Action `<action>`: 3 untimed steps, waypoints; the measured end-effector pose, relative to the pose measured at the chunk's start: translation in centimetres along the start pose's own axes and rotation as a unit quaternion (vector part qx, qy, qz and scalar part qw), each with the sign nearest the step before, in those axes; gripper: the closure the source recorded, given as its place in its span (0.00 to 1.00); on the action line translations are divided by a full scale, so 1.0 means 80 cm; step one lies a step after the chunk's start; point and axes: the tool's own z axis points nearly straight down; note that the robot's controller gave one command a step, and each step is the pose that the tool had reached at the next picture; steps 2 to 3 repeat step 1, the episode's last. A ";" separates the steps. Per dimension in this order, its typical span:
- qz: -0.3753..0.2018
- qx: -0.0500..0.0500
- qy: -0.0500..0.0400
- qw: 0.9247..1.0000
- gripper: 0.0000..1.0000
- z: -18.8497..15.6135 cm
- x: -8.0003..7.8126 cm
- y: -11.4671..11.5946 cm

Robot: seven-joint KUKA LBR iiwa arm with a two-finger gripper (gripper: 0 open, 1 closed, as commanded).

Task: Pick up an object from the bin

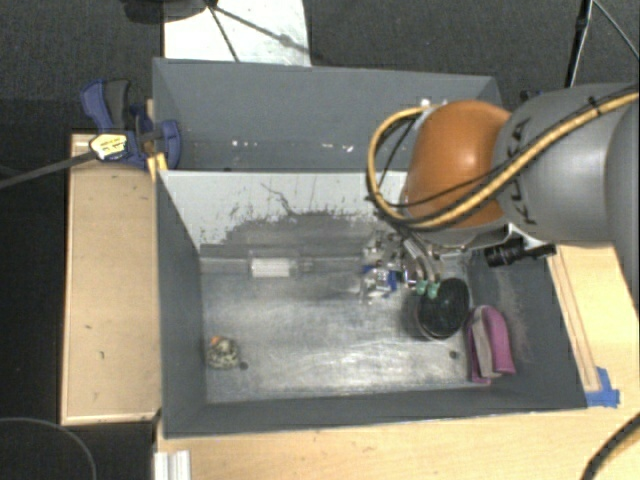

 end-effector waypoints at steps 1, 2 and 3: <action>-0.001 0.000 0.001 1.000 1.00 -0.004 -0.001 0.000; -0.001 0.000 0.001 1.000 1.00 -0.004 -0.001 0.000; -0.001 0.000 0.001 1.000 1.00 -0.004 -0.001 0.000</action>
Offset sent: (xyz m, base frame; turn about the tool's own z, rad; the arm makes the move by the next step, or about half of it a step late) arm 0.0000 -0.0002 0.0025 0.0000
